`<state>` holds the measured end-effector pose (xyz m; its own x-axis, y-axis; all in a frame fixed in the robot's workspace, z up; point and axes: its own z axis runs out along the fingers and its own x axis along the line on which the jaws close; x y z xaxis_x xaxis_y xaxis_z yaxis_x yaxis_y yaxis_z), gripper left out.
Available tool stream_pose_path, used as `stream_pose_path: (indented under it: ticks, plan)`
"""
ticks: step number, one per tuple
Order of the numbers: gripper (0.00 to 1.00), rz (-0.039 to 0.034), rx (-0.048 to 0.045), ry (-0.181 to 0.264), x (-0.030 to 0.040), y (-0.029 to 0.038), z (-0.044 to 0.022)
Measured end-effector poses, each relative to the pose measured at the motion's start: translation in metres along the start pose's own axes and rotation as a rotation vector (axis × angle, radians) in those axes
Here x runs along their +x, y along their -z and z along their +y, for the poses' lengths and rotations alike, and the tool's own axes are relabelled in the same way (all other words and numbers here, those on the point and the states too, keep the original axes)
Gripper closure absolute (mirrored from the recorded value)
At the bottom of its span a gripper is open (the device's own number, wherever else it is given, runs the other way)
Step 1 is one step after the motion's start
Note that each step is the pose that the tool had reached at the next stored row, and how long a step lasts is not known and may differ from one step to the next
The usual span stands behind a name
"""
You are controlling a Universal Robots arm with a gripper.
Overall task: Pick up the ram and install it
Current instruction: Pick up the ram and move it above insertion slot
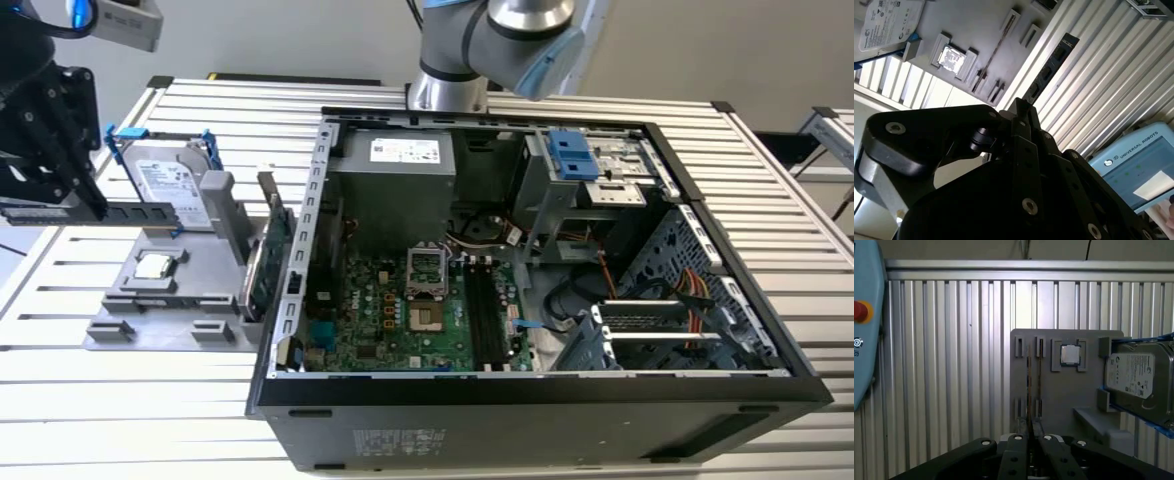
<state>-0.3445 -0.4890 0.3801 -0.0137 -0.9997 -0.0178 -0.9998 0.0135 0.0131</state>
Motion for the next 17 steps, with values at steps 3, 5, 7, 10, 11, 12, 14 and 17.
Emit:
stream_pose_path:
  ticks: [3, 5, 7, 10, 11, 12, 14, 17]
  plan:
    - [1.0, 0.0, 0.0, 0.0, -0.0001, 0.0, -0.0038]
    - [1.0, 0.0, 0.0, 0.0, -0.0001, 0.0, -0.0061]
    - [1.0, 0.0, 0.0, 0.0, -0.0001, 0.0001, -0.0084]
    - [1.0, 0.0, 0.0, 0.0, -0.0002, 0.0001, -0.0107]
    - [1.0, 0.0, 0.0, 0.0, -0.0003, 0.0001, -0.0116]
    - [1.0, 0.0, 0.0, 0.0, -0.0003, 0.0002, -0.0122]
    - [1.0, 0.0, 0.0, 0.0, -0.0003, 0.0002, -0.0136]
    - [1.0, 0.0, 0.0, 0.0, -0.0003, 0.0004, -0.0158]
